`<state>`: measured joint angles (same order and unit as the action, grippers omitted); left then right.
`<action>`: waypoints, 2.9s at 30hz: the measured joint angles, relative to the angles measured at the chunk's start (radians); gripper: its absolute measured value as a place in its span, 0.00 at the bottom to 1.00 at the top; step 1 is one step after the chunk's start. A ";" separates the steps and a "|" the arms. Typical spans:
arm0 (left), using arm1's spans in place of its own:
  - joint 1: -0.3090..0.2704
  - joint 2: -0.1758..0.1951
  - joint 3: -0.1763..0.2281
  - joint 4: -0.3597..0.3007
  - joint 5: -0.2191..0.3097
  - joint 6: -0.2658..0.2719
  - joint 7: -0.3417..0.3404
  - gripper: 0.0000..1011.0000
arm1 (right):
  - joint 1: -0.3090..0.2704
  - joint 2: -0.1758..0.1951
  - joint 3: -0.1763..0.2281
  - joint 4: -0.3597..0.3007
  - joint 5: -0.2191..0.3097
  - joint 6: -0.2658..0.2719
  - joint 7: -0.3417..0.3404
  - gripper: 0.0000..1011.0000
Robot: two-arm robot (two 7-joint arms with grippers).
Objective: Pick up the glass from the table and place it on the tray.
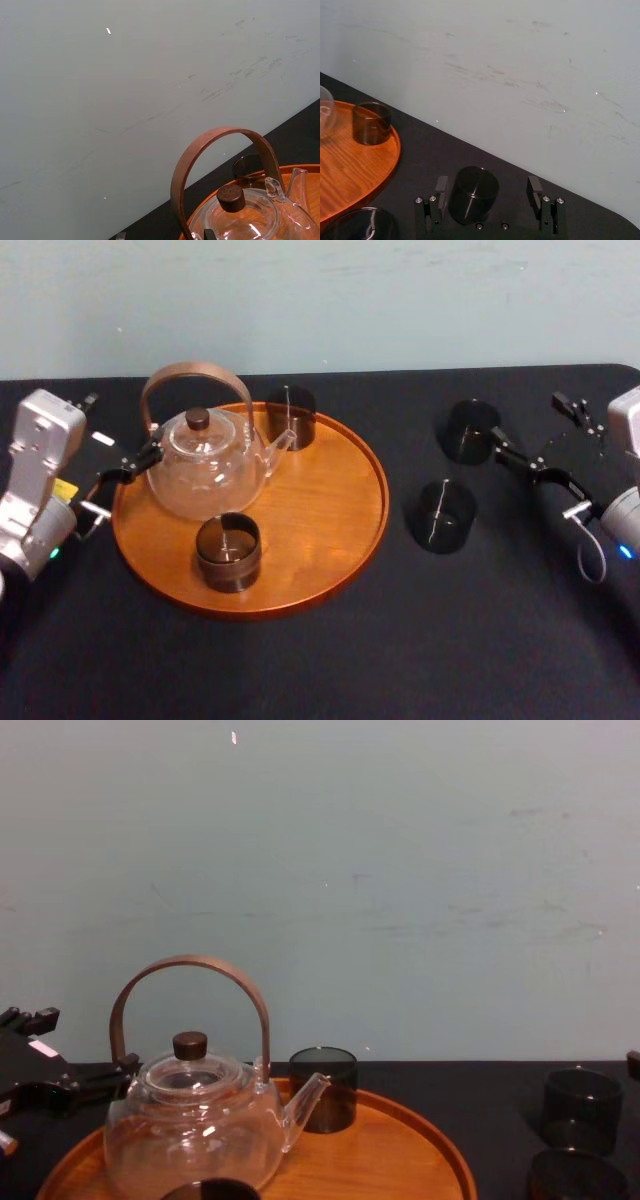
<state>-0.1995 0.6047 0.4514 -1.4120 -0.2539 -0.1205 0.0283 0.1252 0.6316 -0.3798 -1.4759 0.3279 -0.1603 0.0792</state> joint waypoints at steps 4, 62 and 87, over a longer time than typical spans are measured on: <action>0.000 0.000 0.000 0.000 0.000 0.000 0.000 1.00 | -0.027 0.008 0.012 -0.031 0.002 -0.004 0.007 0.99; 0.000 0.000 0.000 0.000 0.000 0.000 0.000 1.00 | -0.219 -0.091 0.047 -0.106 -0.067 0.094 0.121 0.99; 0.000 0.000 0.000 0.000 0.000 0.000 0.000 1.00 | -0.082 -0.189 0.057 0.084 -0.091 0.099 0.237 0.99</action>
<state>-0.1995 0.6047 0.4514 -1.4119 -0.2539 -0.1205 0.0283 0.0428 0.4425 -0.3225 -1.3920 0.2373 -0.0616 0.3163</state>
